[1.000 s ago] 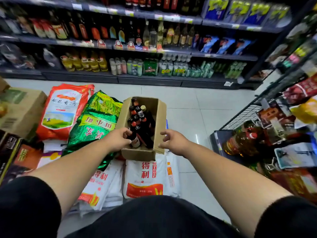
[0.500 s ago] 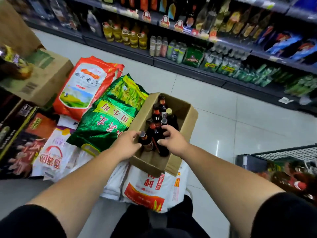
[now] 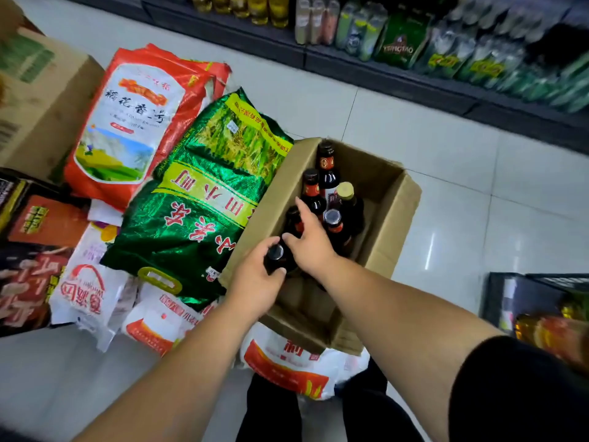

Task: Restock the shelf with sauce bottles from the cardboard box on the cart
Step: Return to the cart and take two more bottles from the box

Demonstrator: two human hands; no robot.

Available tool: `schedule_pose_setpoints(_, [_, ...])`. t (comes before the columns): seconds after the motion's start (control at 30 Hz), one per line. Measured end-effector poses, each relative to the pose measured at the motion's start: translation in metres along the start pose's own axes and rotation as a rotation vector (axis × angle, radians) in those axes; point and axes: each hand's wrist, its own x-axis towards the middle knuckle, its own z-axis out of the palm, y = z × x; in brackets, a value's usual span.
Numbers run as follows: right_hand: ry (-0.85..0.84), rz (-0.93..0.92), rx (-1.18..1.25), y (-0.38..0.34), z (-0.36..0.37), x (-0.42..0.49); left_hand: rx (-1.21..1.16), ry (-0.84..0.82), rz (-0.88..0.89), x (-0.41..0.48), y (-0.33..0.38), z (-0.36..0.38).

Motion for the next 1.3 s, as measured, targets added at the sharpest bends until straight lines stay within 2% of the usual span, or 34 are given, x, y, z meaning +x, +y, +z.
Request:
schedule_pose_setpoints(0.13, [0.045,-0.041,-0.109,0.011,0.015,0.008,-0.01,0.05,0.034,0.0,-0.005,0.003])
schedule_pose_setpoints(0.37, [0.13,-0.075,-0.119,0.01,0.003,-0.012,0.052,0.055,0.085,-0.003,-0.011,0.011])
schedule_pose_setpoints(0.5, [0.183,-0.058,-0.077,0.01,-0.007,-0.039,0.012,0.069,0.095,-0.001,-0.016,0.02])
schedule_pose_setpoints(0.67, [0.181,-0.109,-0.191,0.029,-0.018,-0.079,-0.038,0.085,0.128,0.006,-0.013,0.035])
schedule_pose_setpoints(0.83, [0.128,-0.007,-0.246,0.03,-0.026,-0.073,0.004,0.106,0.153,0.015,0.001,0.048])
schedule_pose_setpoints(0.93, [0.115,-0.009,-0.242,0.034,-0.032,-0.075,0.008,0.142,0.143,0.018,-0.001,0.053])
schedule_pose_setpoints(1.13, [0.129,-0.199,-0.218,0.03,-0.063,-0.103,0.021,0.222,0.138,-0.022,0.003,0.048])
schedule_pose_setpoints(1.3, [0.056,-0.39,-0.15,-0.018,-0.106,-0.145,-0.062,0.378,0.075,-0.086,0.037,0.027])
